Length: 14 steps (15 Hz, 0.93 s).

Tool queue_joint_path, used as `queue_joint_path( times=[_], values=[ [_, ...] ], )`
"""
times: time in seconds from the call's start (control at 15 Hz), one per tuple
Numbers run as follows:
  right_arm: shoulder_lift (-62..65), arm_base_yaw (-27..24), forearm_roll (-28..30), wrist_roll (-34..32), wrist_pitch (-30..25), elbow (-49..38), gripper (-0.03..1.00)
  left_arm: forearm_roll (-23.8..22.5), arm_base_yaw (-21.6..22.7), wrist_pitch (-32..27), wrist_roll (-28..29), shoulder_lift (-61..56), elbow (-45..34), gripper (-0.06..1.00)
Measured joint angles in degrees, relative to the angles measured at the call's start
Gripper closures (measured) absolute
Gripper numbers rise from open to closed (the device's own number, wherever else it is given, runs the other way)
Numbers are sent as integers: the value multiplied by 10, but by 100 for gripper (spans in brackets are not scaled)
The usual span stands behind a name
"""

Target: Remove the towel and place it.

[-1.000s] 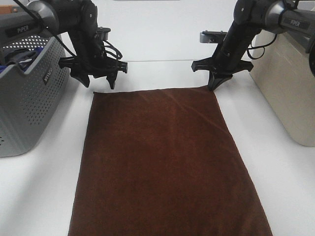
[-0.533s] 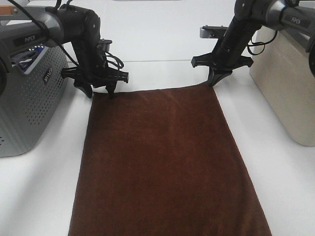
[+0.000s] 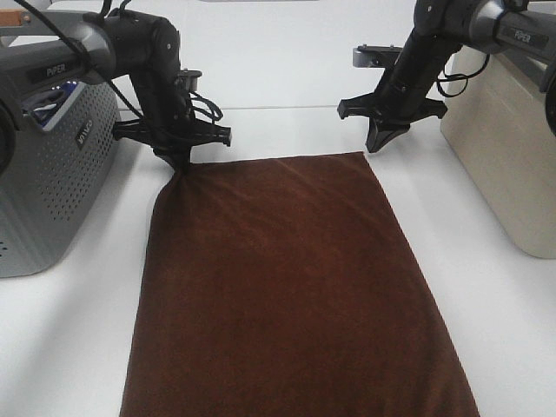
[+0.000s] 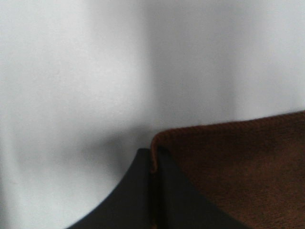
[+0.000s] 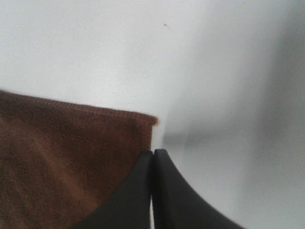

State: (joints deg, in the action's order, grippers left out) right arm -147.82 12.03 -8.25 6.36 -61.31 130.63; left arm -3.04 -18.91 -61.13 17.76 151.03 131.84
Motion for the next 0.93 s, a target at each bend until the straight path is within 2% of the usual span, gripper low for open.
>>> queue_joint_path(
  times=[0.27,0.47,0.53,0.6,0.67,0.73,0.8,0.93],
  values=[
    [0,0,3,0,19,1,97,-56,1,15,0,-3,25,94],
    [1,0,1,0,20,6,97,-42,1,45,-1,-6,37,94],
    [1,0,-10,0,18,6,92,-40,1,44,-2,-6,37,94],
    [1,0,-26,0,17,6,80,-40,1,43,-2,-6,37,94],
    [1,0,-41,1,16,6,62,-40,1,42,-2,-6,37,94],
    [1,1,-47,2,16,6,49,-40,1,41,-2,-6,37,94],
    [-1,3,-48,4,17,6,43,-40,1,40,-2,-6,37,94],
    [-14,13,-47,6,29,7,40,-39,1,39,-2,-6,37,94]
  ],
)
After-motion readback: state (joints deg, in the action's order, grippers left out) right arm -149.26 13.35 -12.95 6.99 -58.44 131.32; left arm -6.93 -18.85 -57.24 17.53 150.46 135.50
